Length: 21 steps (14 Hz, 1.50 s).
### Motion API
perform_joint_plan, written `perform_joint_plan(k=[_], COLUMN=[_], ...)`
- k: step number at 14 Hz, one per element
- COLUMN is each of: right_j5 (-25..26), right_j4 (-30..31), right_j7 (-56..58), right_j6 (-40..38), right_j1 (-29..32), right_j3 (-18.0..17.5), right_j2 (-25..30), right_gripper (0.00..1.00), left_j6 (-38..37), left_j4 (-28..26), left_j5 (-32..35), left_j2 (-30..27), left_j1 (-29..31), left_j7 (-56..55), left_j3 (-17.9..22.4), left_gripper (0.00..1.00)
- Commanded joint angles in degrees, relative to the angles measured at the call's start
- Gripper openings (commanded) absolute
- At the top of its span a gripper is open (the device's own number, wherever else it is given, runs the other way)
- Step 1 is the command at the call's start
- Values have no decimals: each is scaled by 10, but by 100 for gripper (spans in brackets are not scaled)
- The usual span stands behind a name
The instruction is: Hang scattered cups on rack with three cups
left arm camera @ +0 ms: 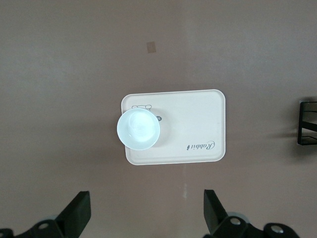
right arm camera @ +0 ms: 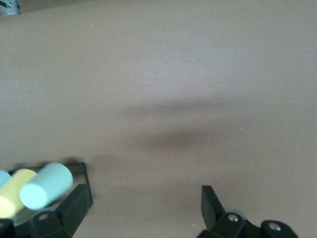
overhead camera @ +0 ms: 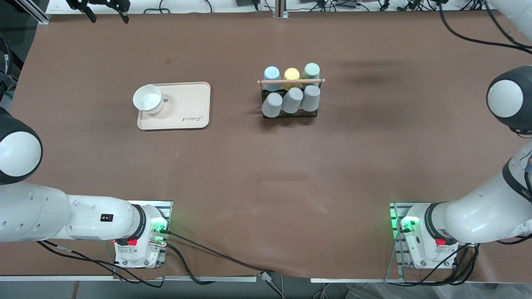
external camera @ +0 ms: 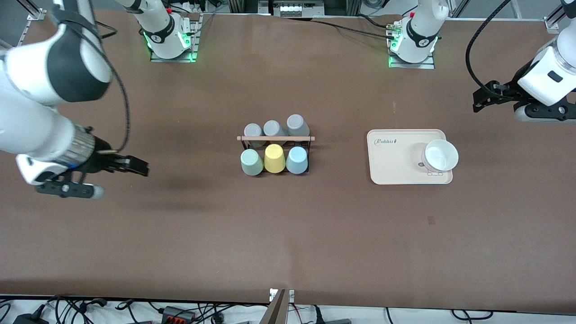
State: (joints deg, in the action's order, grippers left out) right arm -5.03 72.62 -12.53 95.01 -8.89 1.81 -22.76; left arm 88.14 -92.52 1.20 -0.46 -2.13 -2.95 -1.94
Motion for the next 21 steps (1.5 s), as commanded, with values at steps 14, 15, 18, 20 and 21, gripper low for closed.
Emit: perform_joint_plan(k=[14, 15, 18, 20, 21], right_j5=[54, 54, 54, 54, 53], right_j4=[267, 294, 293, 271, 262], right_j7=[170, 170, 168, 171, 168], right_j6=[111, 121, 105, 77, 62], right_j1=[92, 92, 91, 91, 91], right_j3=[-5, -6, -6, -6, -7], right_j2=[226, 242, 246, 242, 240], right_gripper=[100, 100, 100, 100, 100], left_j6=[-9, -9, -9, -9, -9], left_j4=[4, 4, 4, 4, 4], left_j5=[-16, -16, -16, -16, -16], left_j2=[-7, -7, -7, -7, -7], left_j1=[4, 4, 4, 4, 4], left_j7=[15, 15, 15, 15, 15], left_j3=[1, 1, 1, 1, 1], left_gripper=[100, 100, 100, 100, 100])
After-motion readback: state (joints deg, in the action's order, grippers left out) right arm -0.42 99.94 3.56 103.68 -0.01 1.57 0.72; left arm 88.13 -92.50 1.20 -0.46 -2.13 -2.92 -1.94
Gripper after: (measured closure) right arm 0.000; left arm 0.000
